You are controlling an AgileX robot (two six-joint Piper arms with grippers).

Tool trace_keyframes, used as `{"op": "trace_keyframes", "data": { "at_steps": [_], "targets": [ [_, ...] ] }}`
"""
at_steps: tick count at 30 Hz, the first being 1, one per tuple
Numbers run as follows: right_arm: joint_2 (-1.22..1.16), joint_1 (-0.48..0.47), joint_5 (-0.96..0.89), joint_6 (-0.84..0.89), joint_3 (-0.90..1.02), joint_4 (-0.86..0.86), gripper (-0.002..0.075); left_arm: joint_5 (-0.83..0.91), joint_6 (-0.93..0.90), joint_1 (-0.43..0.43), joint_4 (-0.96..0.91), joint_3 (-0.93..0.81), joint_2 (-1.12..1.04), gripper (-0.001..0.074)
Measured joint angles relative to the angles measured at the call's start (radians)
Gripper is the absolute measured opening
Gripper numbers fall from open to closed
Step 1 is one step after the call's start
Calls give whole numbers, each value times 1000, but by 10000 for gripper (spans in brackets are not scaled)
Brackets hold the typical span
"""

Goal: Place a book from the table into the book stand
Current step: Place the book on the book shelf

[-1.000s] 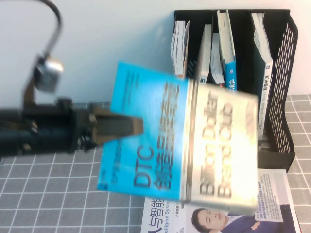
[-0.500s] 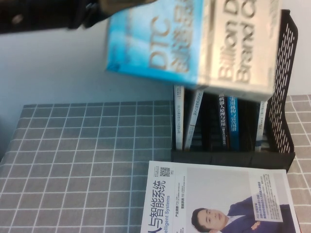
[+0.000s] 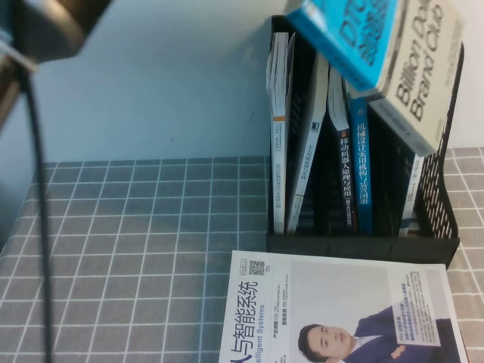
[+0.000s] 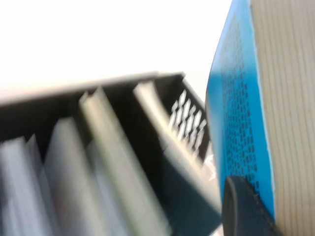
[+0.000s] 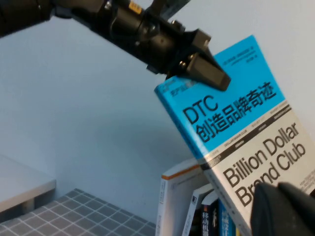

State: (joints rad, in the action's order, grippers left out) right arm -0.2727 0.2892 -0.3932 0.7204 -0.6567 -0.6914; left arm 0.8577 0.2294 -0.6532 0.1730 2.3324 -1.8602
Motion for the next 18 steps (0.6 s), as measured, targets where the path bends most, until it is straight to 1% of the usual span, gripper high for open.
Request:
{"op": "trace_keyframes", "data": {
  "at_steps": [2, 6, 12, 18],
  "targets": [
    [0, 0, -13, -39, 0, 53, -3, 15, 17, -39, -42, 101, -55, 183],
    [0, 0, -32, -104, 0, 131, -3, 16, 27, -82, -67, 213, -132, 183],
    [0, 0, -72, -154, 0, 224, -3, -29, 29, -93, -64, 241, -157, 183],
    [0, 0, -77, -169, 0, 260, -3, -156, 29, -93, -55, 250, -155, 183]
  ]
}}
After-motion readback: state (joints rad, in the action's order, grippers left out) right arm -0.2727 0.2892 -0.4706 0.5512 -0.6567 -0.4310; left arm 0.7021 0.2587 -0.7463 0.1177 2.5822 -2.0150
